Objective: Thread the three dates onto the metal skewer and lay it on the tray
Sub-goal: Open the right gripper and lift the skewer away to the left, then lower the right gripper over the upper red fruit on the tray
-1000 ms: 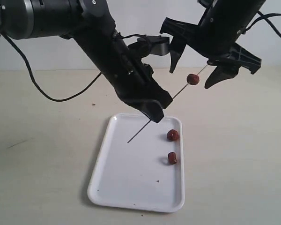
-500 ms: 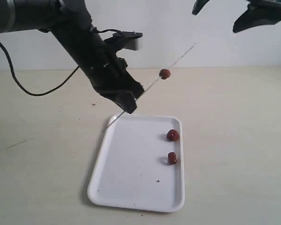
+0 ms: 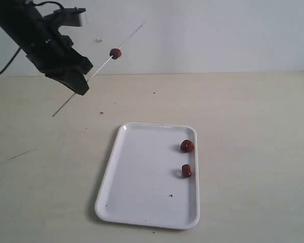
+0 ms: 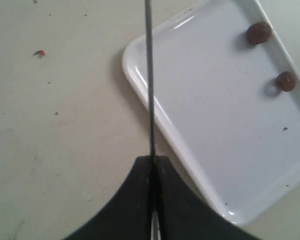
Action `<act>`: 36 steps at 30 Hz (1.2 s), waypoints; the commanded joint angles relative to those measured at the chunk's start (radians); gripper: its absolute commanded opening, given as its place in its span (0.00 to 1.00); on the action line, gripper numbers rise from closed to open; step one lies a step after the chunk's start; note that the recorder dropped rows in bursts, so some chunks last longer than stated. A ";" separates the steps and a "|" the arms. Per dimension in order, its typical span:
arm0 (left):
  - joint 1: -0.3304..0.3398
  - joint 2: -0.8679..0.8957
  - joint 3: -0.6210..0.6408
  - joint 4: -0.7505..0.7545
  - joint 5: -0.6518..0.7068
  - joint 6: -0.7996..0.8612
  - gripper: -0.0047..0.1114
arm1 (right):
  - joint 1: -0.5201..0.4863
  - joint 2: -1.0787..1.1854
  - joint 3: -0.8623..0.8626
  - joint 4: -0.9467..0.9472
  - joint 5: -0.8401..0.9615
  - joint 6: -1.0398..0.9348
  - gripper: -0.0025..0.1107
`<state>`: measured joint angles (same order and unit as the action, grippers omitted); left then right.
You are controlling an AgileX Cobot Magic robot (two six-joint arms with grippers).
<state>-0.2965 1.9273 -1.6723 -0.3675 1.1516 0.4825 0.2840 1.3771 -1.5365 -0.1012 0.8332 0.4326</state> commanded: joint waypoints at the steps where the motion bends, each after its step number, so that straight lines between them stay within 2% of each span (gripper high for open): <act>1: 0.008 -0.040 0.002 0.048 0.027 -0.010 0.04 | 0.002 0.006 -0.006 -0.010 0.082 -0.185 0.64; 9: 0.008 -0.069 0.041 0.048 0.016 0.011 0.04 | 0.002 0.043 -0.006 -0.008 0.226 -0.363 0.64; 15: 0.008 -0.078 0.041 0.067 0.018 0.015 0.04 | 0.002 0.202 -0.006 0.031 0.386 -0.415 0.64; 20: 0.008 -0.078 0.041 0.097 0.025 0.015 0.04 | 0.002 0.376 -0.006 0.057 0.375 -0.415 0.57; 26: 0.008 -0.078 0.041 0.085 0.031 0.007 0.04 | 0.002 0.543 -0.006 0.073 0.337 -0.433 0.57; 30: 0.008 -0.078 0.041 0.073 0.033 0.007 0.04 | 0.002 0.635 -0.006 0.153 0.342 -0.413 0.56; 36: 0.008 -0.078 0.041 0.073 0.031 0.007 0.04 | 0.002 0.669 -0.006 0.292 0.346 -0.608 0.53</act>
<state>-0.2894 1.8623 -1.6336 -0.2861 1.1785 0.4928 0.2856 2.0486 -1.5365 0.1537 1.1801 -0.0906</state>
